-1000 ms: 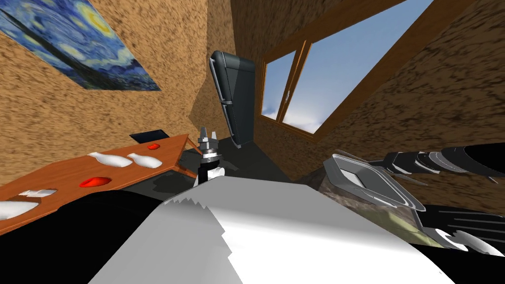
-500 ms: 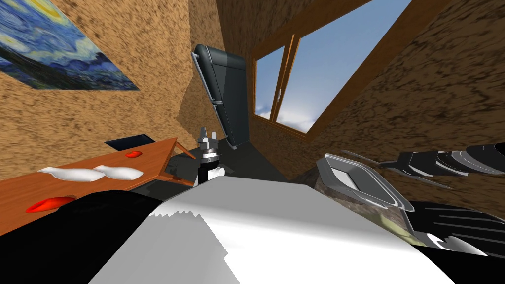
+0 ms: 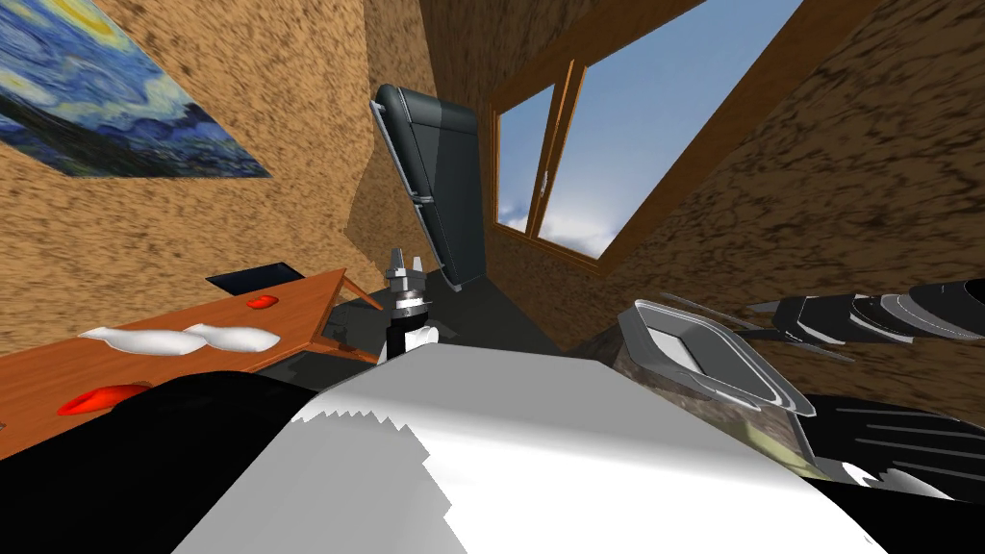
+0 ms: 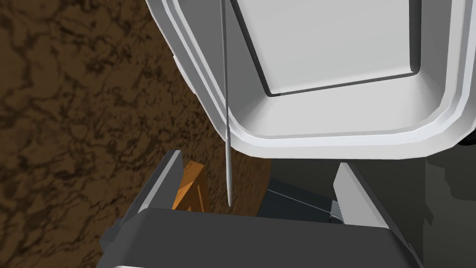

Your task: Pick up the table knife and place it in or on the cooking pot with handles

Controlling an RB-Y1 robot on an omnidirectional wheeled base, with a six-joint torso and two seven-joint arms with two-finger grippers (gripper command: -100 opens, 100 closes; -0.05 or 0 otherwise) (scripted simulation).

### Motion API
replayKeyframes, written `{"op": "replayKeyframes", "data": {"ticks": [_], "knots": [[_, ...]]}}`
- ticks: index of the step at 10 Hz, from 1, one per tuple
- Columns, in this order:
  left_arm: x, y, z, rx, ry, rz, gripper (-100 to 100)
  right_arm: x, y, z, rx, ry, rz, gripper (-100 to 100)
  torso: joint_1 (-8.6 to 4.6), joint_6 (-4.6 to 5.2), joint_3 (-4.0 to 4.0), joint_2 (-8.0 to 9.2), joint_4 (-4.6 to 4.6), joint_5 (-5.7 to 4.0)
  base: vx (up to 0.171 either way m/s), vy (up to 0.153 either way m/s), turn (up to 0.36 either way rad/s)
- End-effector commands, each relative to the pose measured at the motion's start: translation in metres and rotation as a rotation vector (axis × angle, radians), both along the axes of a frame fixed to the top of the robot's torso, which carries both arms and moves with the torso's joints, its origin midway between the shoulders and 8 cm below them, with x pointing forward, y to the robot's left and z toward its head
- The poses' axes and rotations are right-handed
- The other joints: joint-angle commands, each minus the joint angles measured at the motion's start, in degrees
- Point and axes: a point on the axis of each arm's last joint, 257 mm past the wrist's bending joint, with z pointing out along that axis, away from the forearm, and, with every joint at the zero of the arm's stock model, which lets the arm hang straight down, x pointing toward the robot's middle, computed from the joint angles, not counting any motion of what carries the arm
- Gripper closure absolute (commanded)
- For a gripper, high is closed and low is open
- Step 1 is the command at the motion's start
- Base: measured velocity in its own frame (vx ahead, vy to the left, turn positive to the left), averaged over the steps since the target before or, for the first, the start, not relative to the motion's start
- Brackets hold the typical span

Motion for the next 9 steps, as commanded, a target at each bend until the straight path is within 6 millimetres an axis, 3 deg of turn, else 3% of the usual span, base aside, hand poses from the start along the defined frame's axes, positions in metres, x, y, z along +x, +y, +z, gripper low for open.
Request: {"op": "replayKeyframes", "data": {"ticks": [1, 2, 6, 8, 9], "knots": [[0.0, 0.0, 0.0, 0.0, 0.0, 0.0, 0, 0.0, 0.0, 0.0, 0.0, 0.0, 0.0, 0, 0.0, 0.0, 0.0, 0.0, 0.0, 0.0, 0.0, 0.0, 0.0], [0.0, 0.0, 0.0, 0.0, 0.0, 0.0, 0, 0.006, 0.007, 0.013, -0.001, -0.001, 0.019, -100, 0.0, 0.0, 0.0, 0.0, 0.0, 0.0, 0.025, -0.008, -0.108], [0.0, 0.0, 0.0, 0.0, 0.0, 0.0, 0, 0.022, 0.029, 0.049, -0.006, -0.003, 0.075, -100, -0.02, 0.0, -0.12, -0.21, -0.05, 0.0, 0.06, -0.013, -0.148], [0.0, 0.0, 0.0, 0.0, 0.0, 0.0, 0, 0.027, 0.037, 0.062, -0.008, -0.003, 0.094, -100, -0.02, 0.0, -0.12, -0.21, -0.05, 0.0, 0.053, -0.011, -0.105], [0.0, 0.0, 0.0, 0.0, 0.0, 0.0, 0, 0.025, 0.033, 0.058, -0.009, -0.004, 0.088, -100, 0.0, -0.01, -0.11, -0.19, -0.05, 0.01, 0.021, -0.002, -0.012]]}}
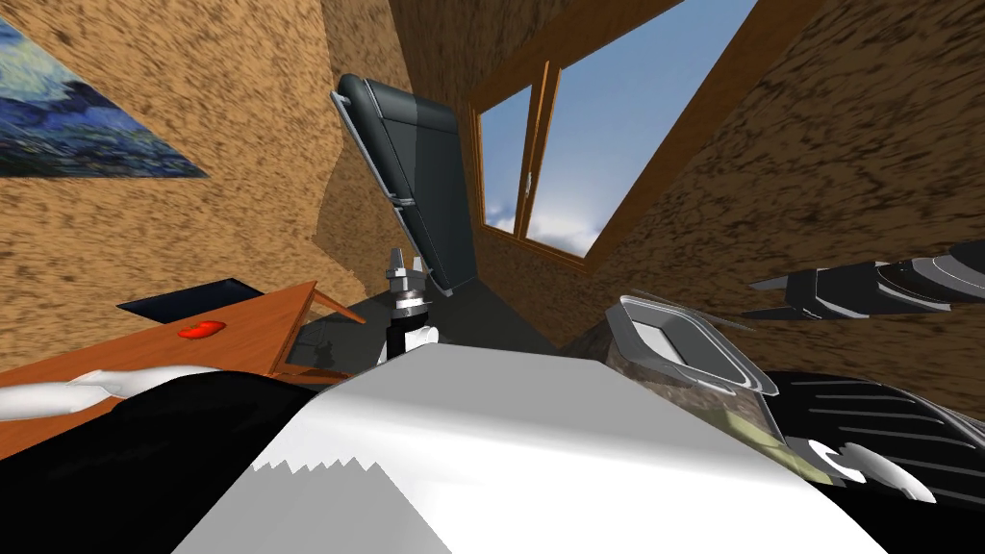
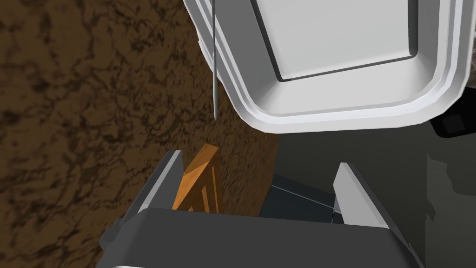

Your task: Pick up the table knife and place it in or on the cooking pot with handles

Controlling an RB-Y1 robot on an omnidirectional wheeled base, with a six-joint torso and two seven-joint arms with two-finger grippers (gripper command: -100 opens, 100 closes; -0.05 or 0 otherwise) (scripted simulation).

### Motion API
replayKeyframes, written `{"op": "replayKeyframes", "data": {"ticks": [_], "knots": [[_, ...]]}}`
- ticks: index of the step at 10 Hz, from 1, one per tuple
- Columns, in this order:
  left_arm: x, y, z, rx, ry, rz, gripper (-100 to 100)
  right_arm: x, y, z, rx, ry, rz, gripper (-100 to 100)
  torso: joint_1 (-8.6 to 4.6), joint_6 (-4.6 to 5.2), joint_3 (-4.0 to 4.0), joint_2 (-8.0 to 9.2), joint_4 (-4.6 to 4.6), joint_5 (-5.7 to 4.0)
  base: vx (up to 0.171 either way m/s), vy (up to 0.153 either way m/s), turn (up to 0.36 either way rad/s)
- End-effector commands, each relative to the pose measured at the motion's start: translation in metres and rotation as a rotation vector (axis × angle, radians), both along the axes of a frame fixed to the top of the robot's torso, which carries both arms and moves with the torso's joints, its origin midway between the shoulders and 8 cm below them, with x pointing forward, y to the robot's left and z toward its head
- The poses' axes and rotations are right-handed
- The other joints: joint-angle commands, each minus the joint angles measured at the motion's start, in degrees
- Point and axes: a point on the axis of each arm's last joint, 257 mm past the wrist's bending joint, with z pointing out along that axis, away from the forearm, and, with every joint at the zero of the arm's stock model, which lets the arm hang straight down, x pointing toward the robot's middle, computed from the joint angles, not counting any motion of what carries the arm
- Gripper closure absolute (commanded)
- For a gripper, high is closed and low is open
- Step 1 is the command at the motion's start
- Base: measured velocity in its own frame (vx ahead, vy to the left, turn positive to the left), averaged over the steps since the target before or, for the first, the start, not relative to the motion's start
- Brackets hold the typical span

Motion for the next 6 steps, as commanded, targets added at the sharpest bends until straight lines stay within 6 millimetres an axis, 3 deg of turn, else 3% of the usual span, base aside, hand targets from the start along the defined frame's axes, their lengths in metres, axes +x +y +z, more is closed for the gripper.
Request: {"op": "replayKeyframes", "data": {"ticks": [1, 6], "knots": [[0.0, 0.0, 0.0, 0.0, 0.0, 0.0, 0, 0.0, 0.0, 0.0, 0.0, 0.0, 0.0, 0, 0.0, 0.0, 0.0, 0.0, 0.0, 0.0, 0.0, 0.0, 0.0], [0.0, 0.0, 0.0, 0.0, 0.0, 0.0, 0, 0.0, -0.0001, -0.0001, 0.0, 0.0, 0.0, 0, 0.0, 0.01, 0.08, 0.12, 0.04, 0.0, 0.0, 0.0, 0.0]]}}
